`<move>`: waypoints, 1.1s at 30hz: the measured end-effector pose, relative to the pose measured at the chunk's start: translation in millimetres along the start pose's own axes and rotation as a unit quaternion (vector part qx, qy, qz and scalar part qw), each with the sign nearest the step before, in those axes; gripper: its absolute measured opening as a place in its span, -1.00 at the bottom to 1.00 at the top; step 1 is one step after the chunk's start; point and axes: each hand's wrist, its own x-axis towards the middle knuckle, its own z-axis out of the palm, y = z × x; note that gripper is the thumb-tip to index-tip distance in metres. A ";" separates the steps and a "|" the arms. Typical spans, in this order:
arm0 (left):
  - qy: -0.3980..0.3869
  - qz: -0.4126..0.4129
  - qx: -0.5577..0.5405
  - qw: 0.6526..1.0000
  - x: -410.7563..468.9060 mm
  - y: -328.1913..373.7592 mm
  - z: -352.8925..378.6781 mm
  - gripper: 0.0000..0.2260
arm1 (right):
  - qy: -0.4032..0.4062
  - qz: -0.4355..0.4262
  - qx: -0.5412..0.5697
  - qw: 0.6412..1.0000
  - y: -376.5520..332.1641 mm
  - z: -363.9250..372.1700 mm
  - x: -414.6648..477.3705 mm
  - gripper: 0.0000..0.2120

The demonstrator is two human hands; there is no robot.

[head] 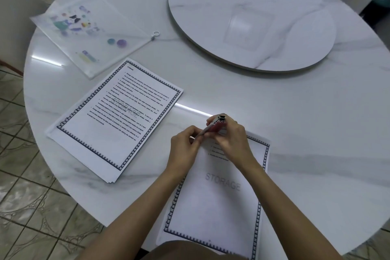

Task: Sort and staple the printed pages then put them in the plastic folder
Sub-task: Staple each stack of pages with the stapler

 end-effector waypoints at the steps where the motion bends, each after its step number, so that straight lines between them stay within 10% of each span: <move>1: 0.001 -0.002 -0.001 1.000 -0.7 -0.8 0.1 -0.90 | 0.007 -0.008 0.000 1.000 0.9 2.2 -1.4 -0.77; 10: -0.007 -0.030 -0.020 0.999 4.9 -9.5 3.5 -0.95 | 0.029 0.008 -0.009 0.999 7.7 13.2 5.2 -0.76; 15: -0.130 0.017 -0.152 0.980 2.5 -11.7 0.4 -0.45 | -0.026 0.064 0.046 0.997 1.5 1.0 6.0 -0.74; 33: -0.145 0.035 -0.096 0.984 10.3 0.9 18.5 -0.59 | -0.025 0.105 0.057 0.993 12.6 -23.7 -8.0 -0.62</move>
